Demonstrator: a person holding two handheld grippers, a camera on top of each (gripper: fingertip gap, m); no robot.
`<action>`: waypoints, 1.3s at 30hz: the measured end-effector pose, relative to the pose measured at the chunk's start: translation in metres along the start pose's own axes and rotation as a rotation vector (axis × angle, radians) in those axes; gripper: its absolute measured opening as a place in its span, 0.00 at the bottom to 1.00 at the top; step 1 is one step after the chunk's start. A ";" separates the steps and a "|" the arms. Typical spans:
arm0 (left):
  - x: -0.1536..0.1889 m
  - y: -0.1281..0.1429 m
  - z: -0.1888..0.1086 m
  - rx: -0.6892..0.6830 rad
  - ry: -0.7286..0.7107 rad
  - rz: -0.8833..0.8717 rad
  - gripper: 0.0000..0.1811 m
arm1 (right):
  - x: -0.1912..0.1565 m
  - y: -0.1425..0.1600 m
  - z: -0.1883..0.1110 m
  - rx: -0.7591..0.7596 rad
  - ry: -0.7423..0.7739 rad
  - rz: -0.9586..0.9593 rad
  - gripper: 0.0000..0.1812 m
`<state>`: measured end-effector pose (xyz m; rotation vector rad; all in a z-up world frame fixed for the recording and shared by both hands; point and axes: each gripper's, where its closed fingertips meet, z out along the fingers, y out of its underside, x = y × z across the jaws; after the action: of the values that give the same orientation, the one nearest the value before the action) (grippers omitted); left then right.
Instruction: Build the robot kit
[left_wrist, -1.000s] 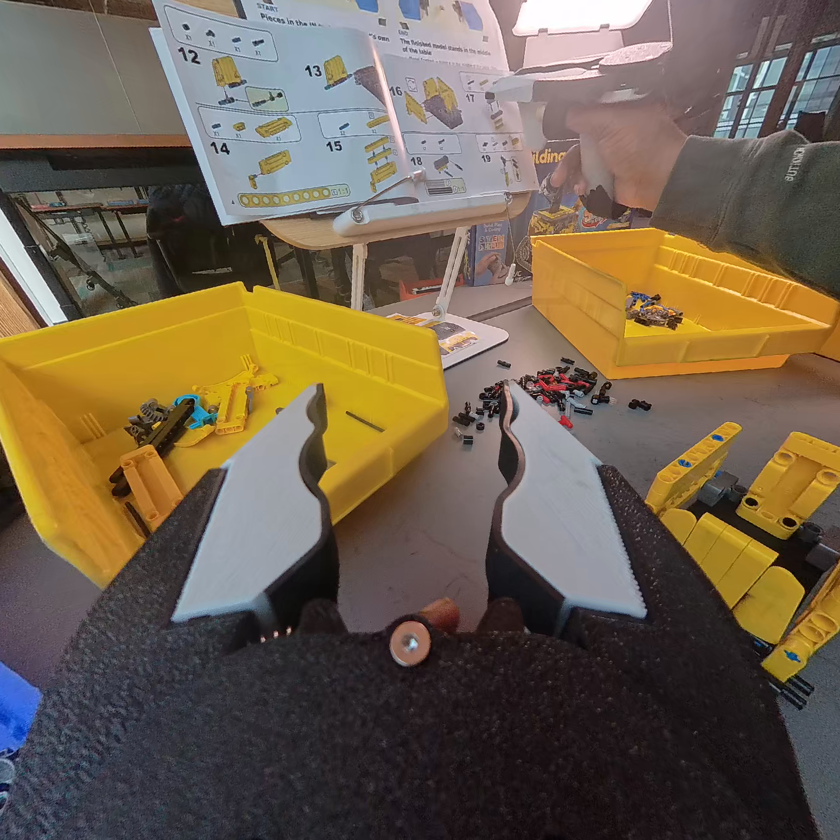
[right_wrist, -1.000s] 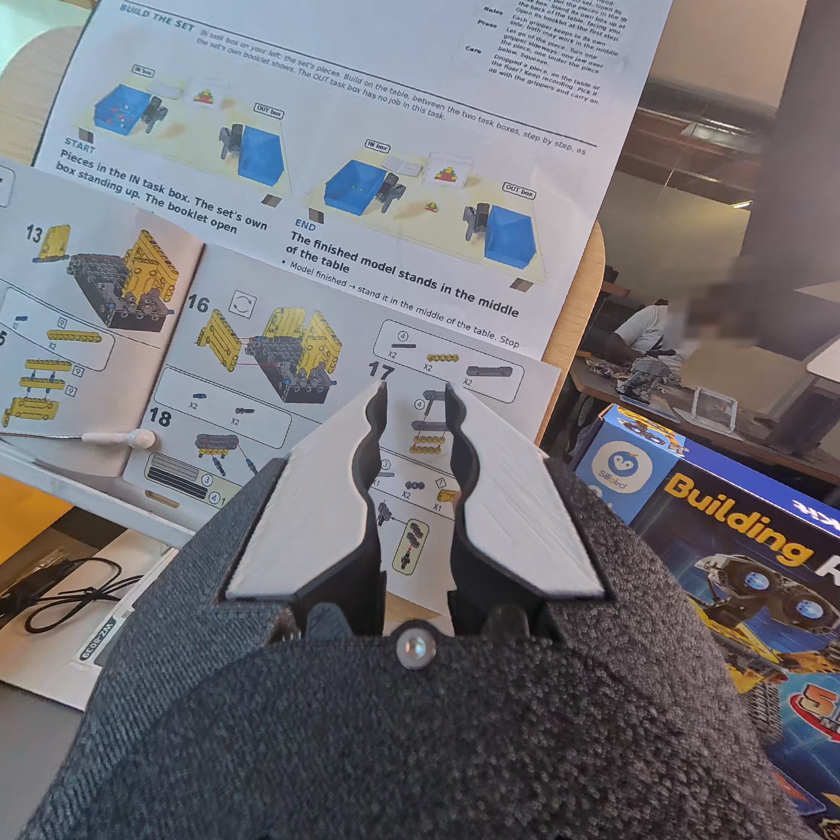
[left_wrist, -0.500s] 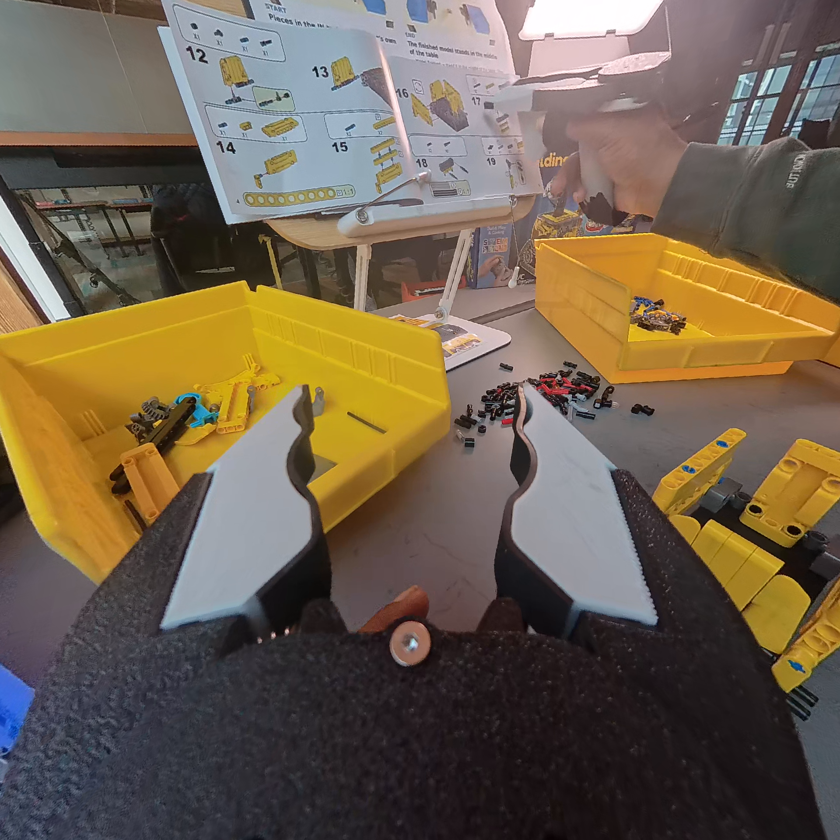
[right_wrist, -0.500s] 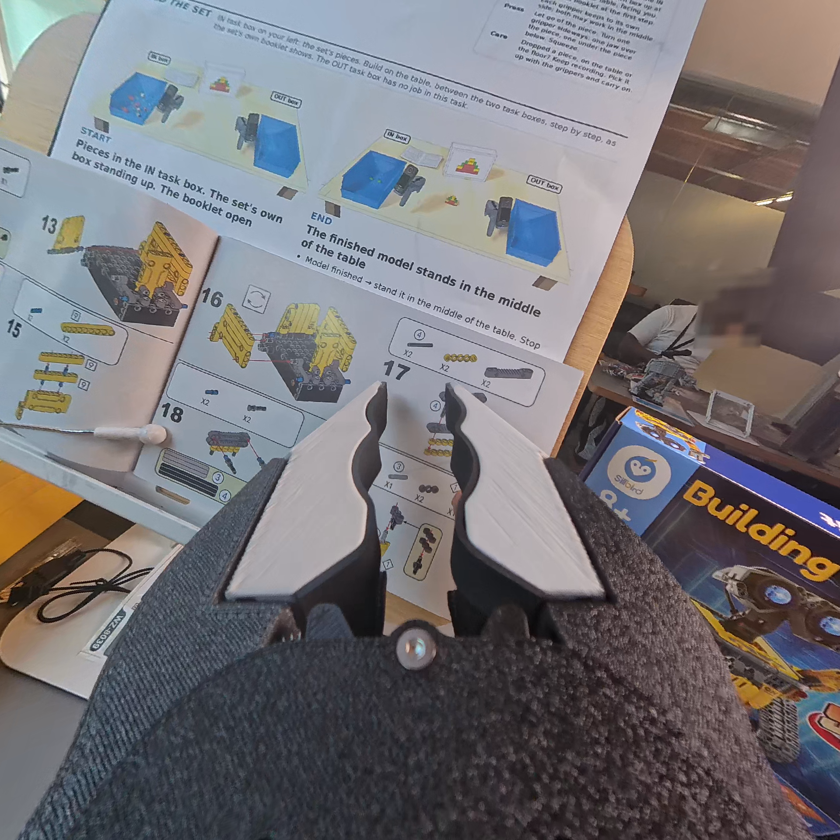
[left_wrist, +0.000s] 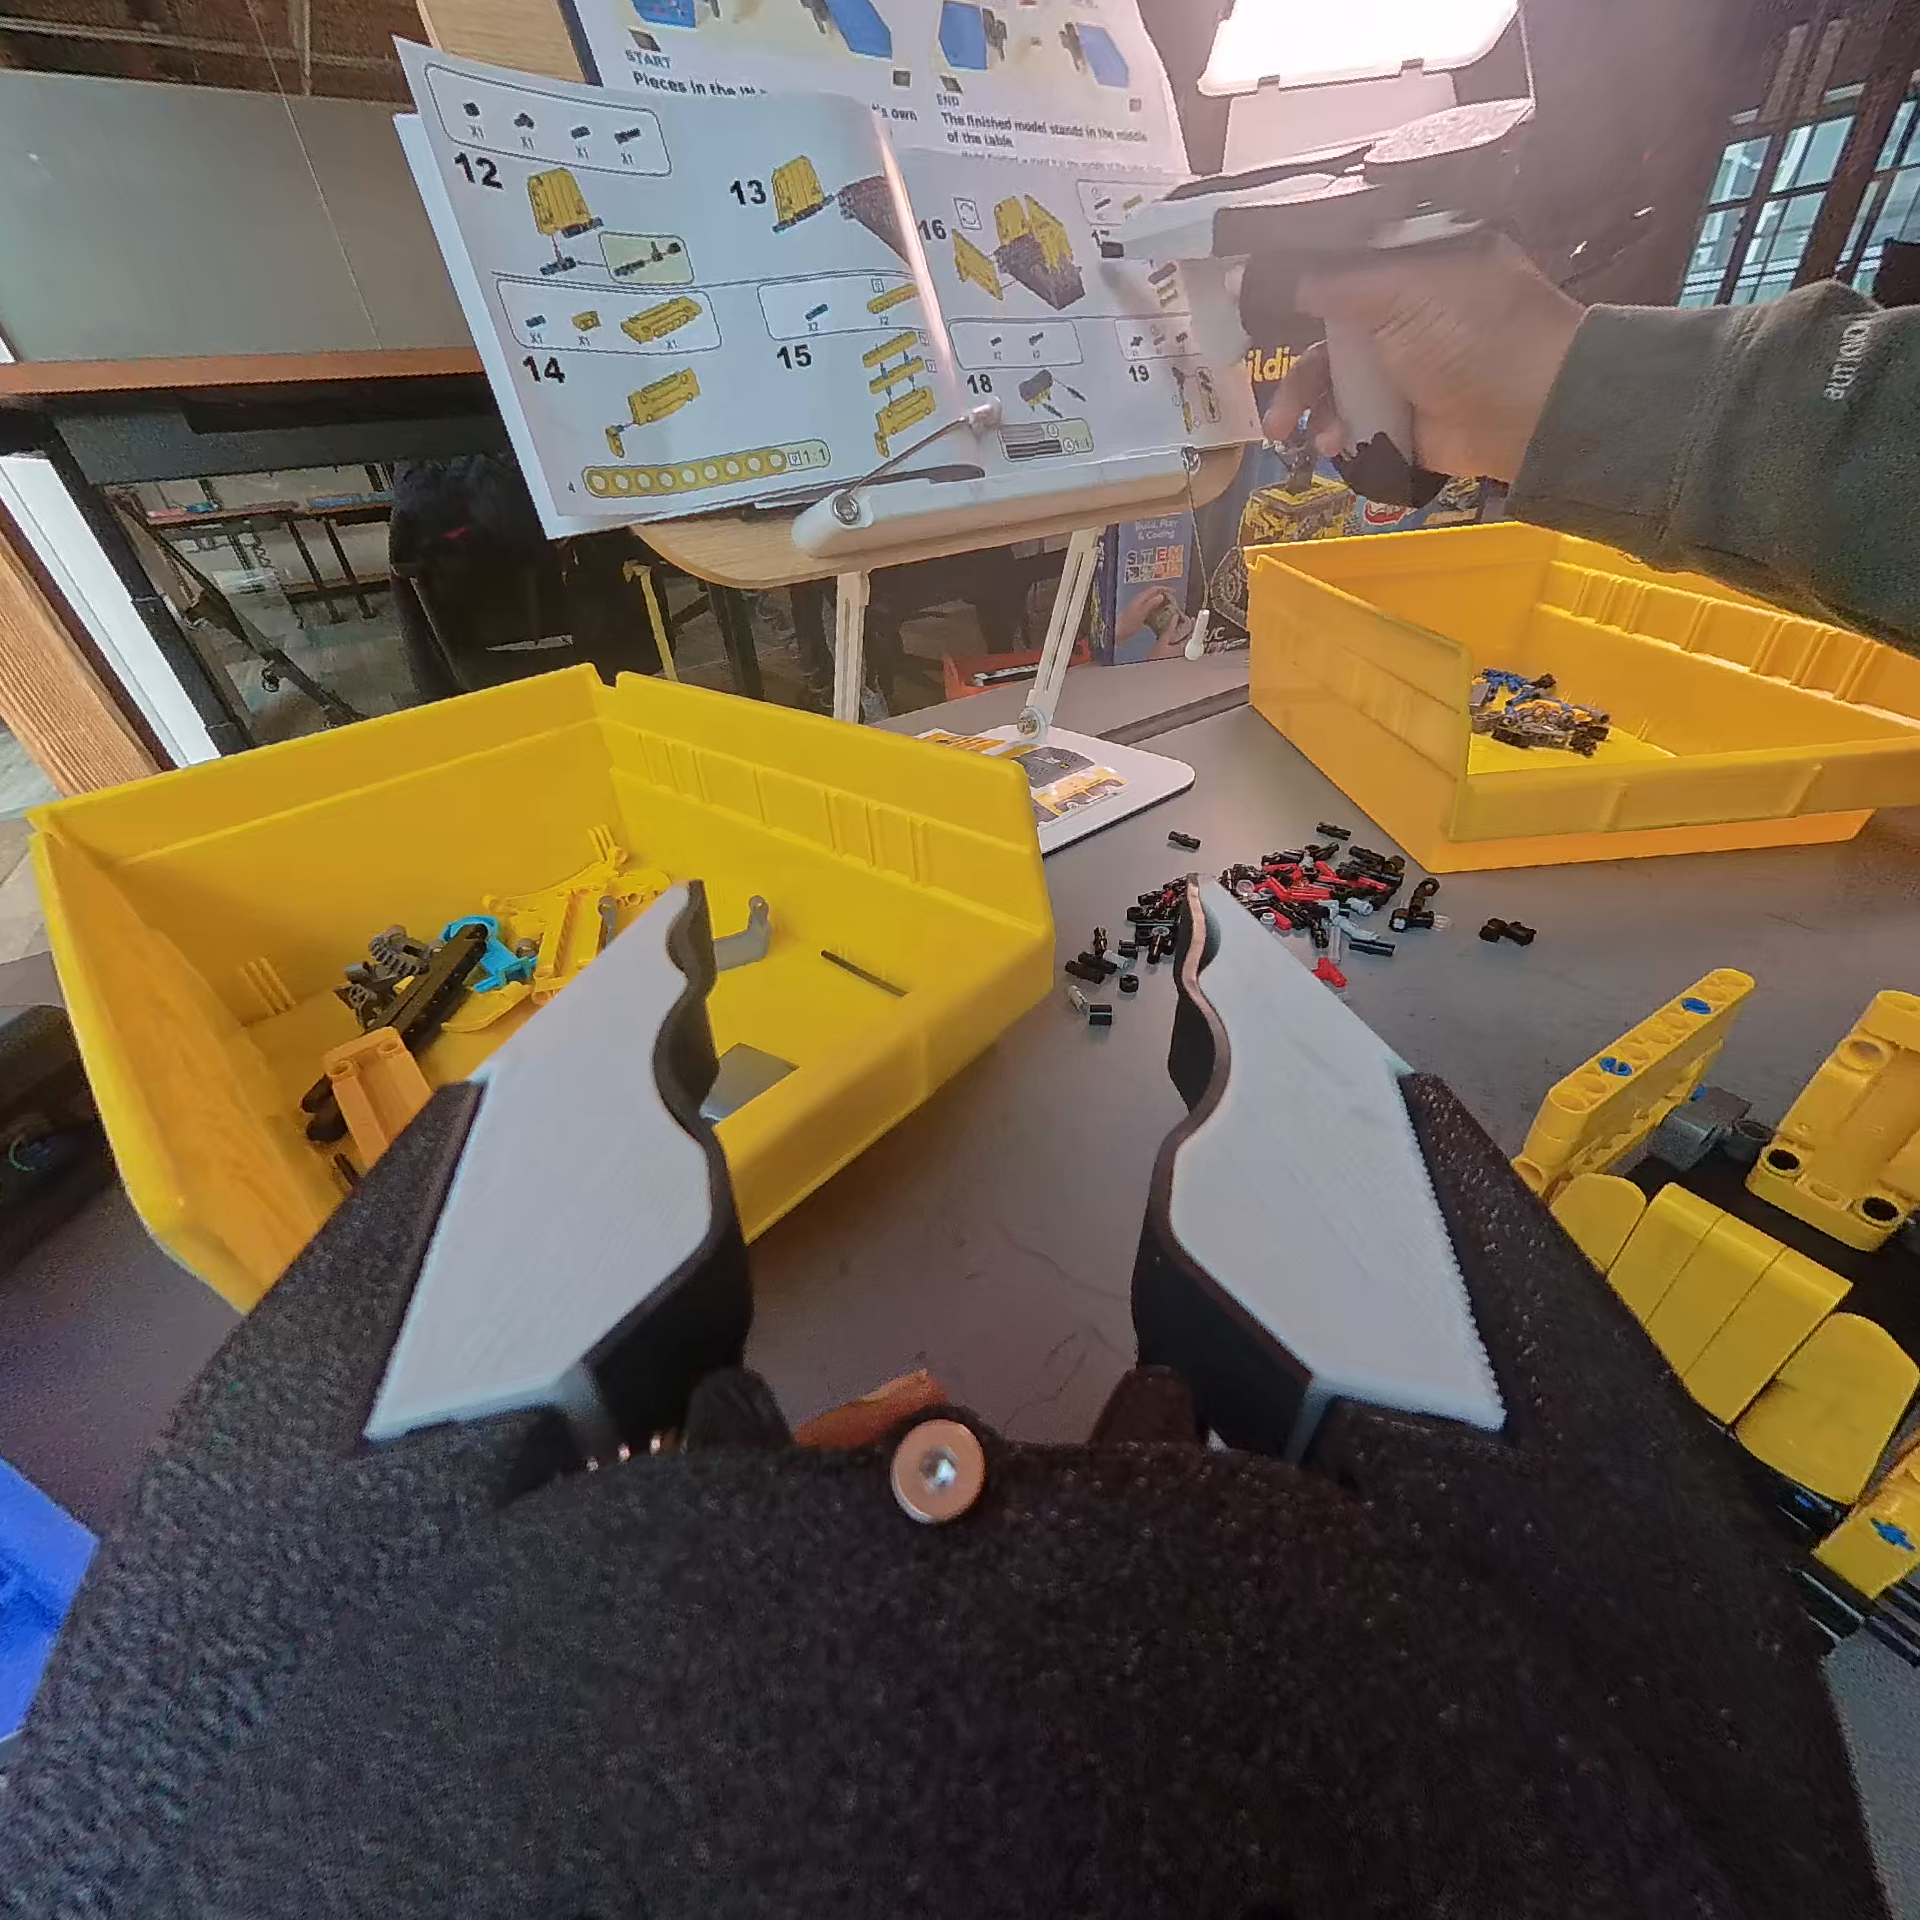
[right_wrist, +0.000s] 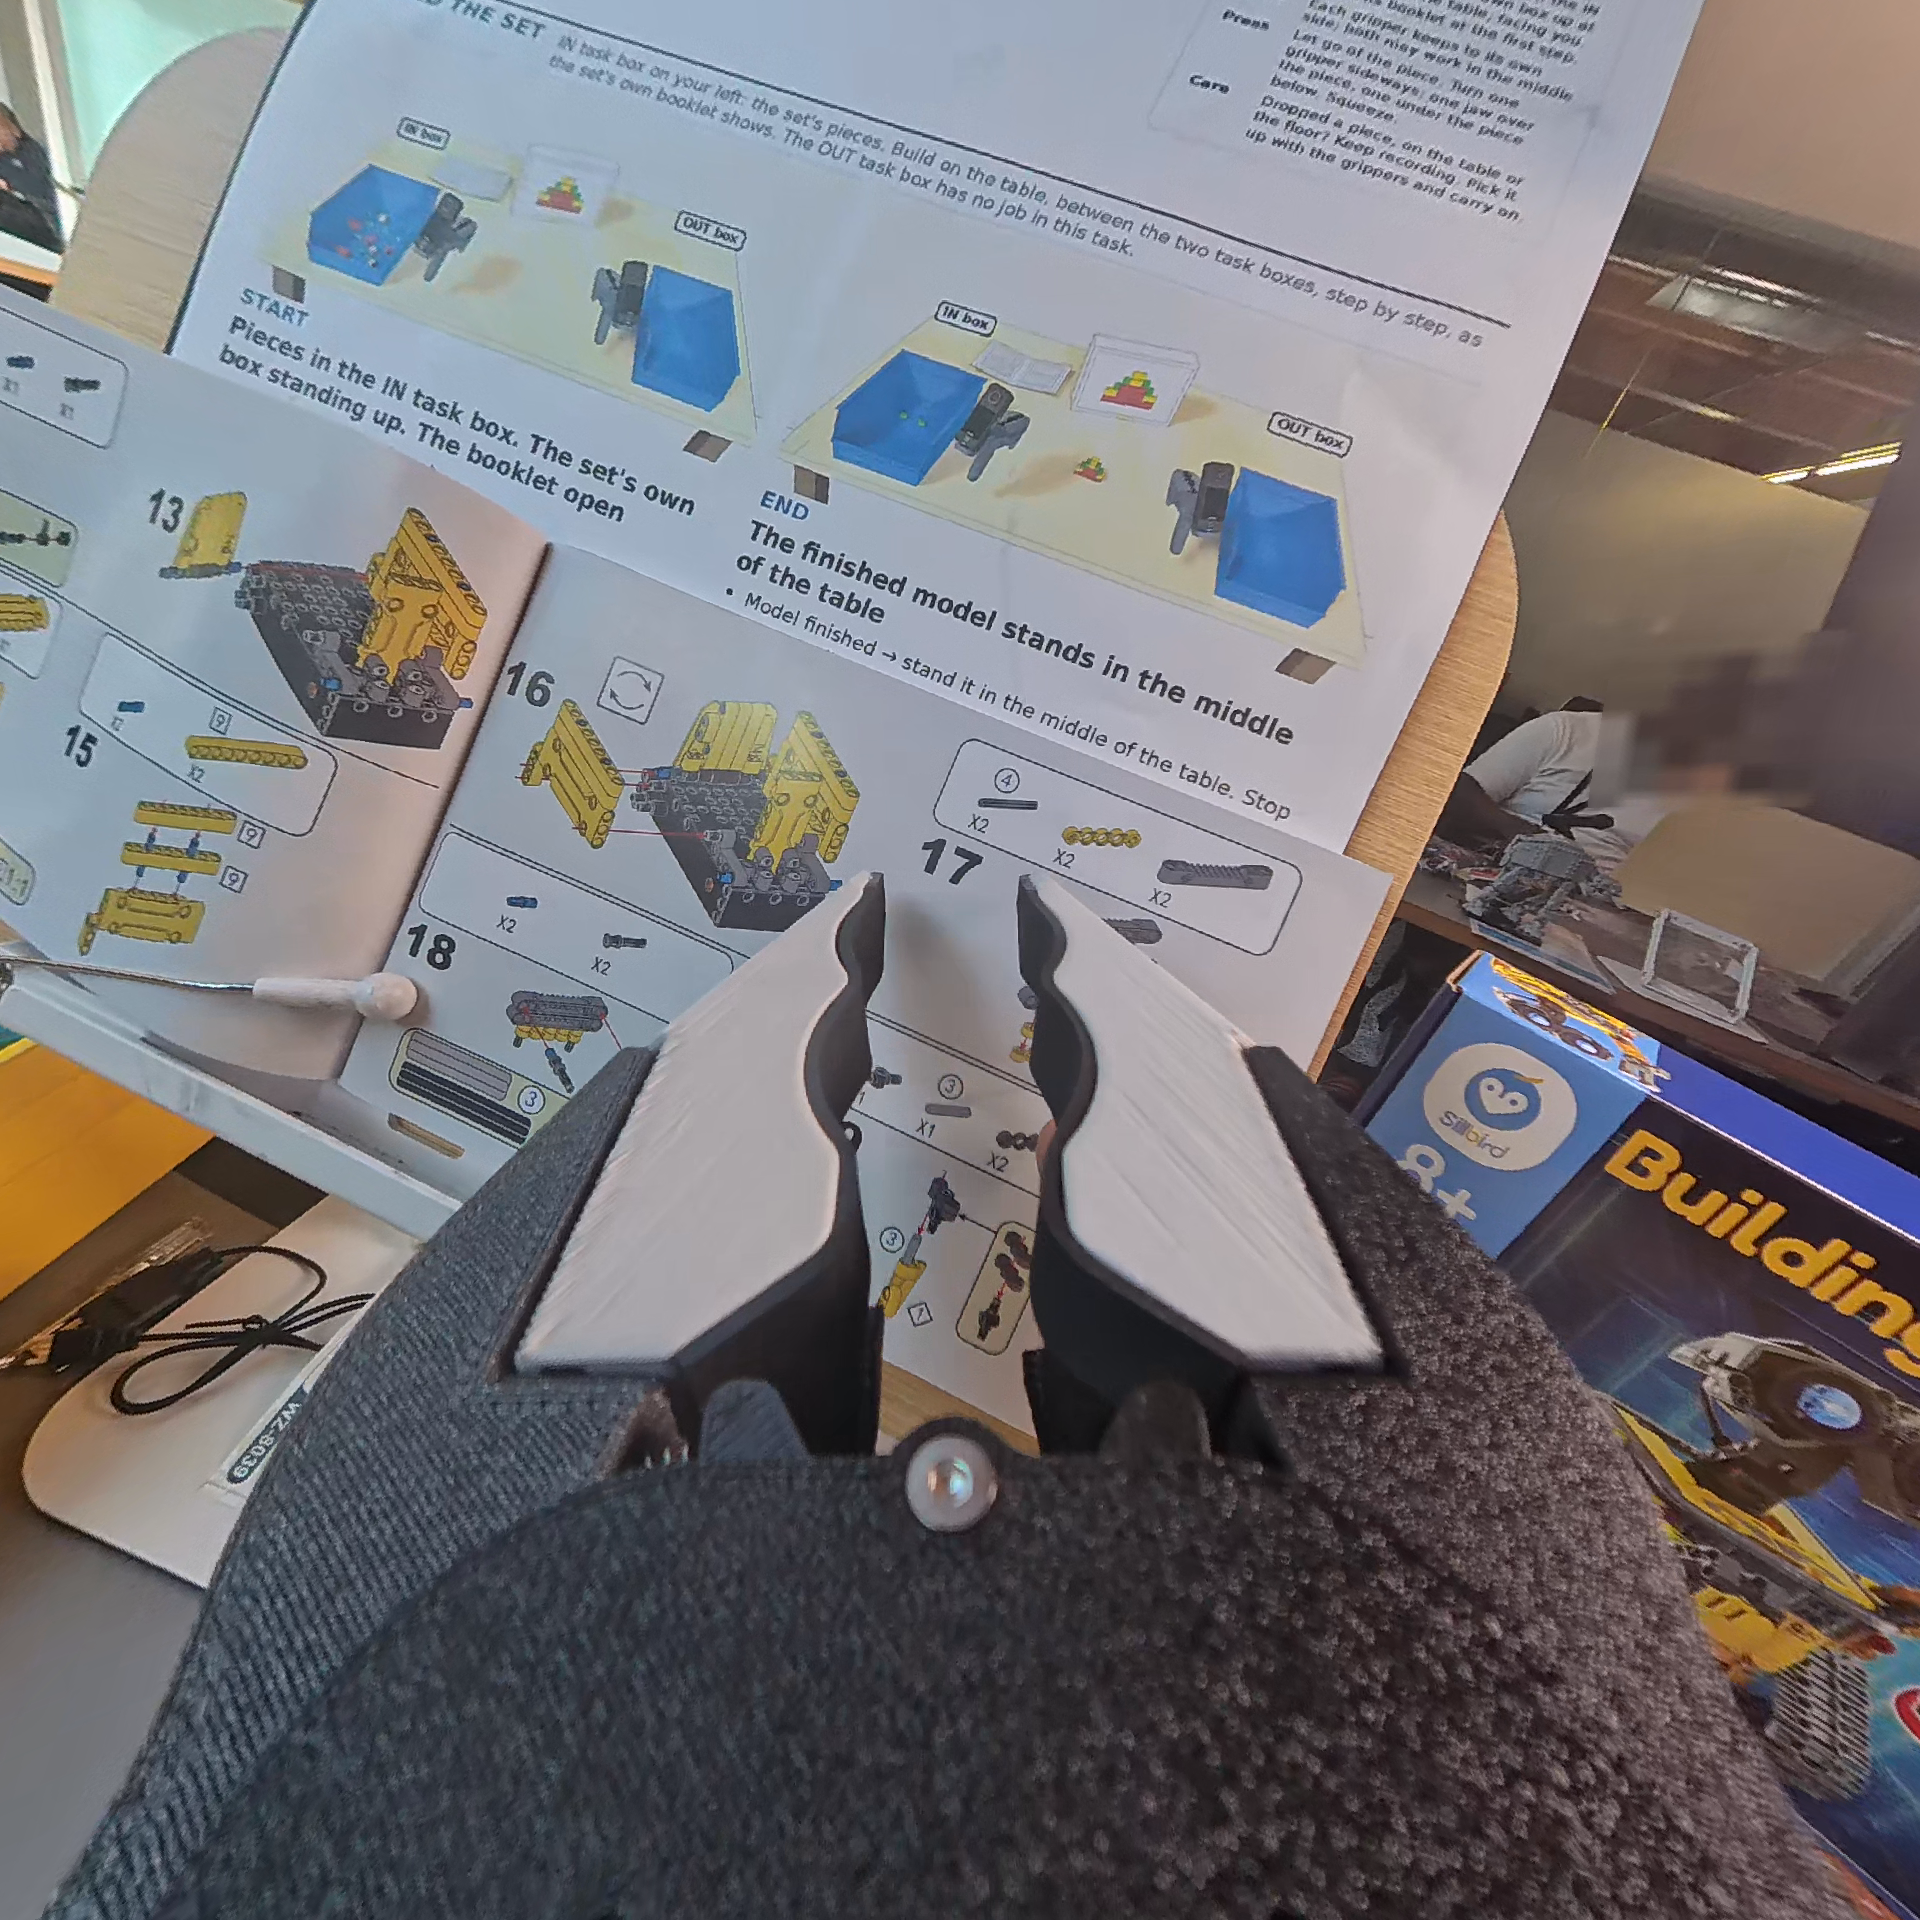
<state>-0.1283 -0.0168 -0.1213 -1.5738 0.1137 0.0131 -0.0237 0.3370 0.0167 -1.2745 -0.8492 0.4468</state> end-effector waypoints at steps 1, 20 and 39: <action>0.000 0.000 0.000 0.000 0.000 0.002 0.48 | 0.000 0.000 0.000 0.001 -0.001 0.002 0.14; -0.001 0.003 0.001 -0.007 0.003 -0.008 0.46 | 0.006 -0.009 0.005 0.017 0.029 -0.010 0.00; -0.001 0.005 0.002 -0.025 0.006 -0.032 0.45 | 0.008 -0.007 0.010 0.004 0.025 -0.026 0.01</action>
<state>-0.1299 -0.0150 -0.1265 -1.6002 0.0938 -0.0153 -0.0276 0.3472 0.0259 -1.2611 -0.8428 0.4108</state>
